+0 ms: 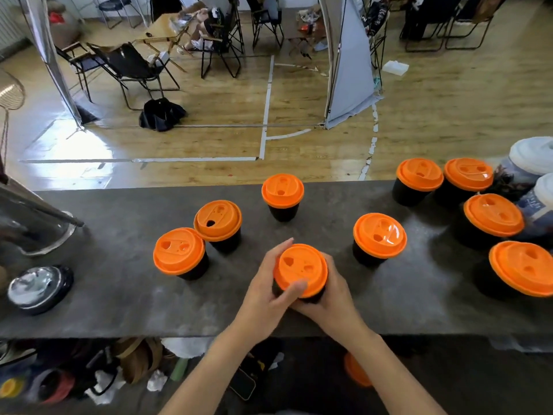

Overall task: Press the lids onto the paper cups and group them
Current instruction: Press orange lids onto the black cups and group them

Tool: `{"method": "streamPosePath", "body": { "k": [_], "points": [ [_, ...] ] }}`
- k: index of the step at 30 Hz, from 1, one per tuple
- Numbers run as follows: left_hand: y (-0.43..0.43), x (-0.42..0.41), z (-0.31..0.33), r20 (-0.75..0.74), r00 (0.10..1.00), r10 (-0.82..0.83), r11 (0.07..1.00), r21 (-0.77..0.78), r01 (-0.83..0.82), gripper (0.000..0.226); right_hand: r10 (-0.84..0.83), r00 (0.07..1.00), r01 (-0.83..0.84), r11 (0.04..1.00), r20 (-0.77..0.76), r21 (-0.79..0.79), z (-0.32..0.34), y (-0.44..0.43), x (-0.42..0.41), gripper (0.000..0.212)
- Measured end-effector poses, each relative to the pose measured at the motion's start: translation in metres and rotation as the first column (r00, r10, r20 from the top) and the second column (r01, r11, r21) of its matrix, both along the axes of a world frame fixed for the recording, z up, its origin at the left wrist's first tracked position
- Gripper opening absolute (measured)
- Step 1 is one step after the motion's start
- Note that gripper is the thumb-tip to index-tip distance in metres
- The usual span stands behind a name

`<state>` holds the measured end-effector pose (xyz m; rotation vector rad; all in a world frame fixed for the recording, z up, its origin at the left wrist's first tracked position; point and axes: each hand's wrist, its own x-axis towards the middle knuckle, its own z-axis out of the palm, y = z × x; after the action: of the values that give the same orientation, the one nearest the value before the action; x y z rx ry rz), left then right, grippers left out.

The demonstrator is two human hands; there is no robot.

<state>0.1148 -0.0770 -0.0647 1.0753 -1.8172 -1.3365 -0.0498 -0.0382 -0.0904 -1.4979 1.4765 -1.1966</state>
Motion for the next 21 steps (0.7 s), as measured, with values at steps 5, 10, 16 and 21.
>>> {"method": "streamPosePath", "body": {
  "k": [5,10,16,21],
  "points": [
    [-0.008,0.009,-0.008,-0.174,0.985,0.013,0.988,0.153,0.014,0.041,-0.066,0.998,0.066,0.998,-0.008,-0.006,-0.010,-0.002,0.003,0.082],
    [-0.015,-0.002,-0.013,-0.223,0.966,0.129,0.979,0.183,-0.089,0.040,-0.096,0.992,0.095,0.995,-0.078,-0.007,-0.013,-0.004,0.005,0.079],
    [-0.029,-0.017,-0.021,-0.224,0.968,0.116,0.973,0.221,-0.065,0.037,-0.140,0.982,0.137,0.990,-0.127,-0.030,-0.016,-0.001,0.007,0.092],
    [-0.033,-0.005,-0.026,-0.246,0.967,0.073,0.991,0.123,-0.044,0.038,-0.141,0.979,0.142,0.990,-0.145,-0.004,-0.012,0.000,0.014,0.091]
  ]
}}
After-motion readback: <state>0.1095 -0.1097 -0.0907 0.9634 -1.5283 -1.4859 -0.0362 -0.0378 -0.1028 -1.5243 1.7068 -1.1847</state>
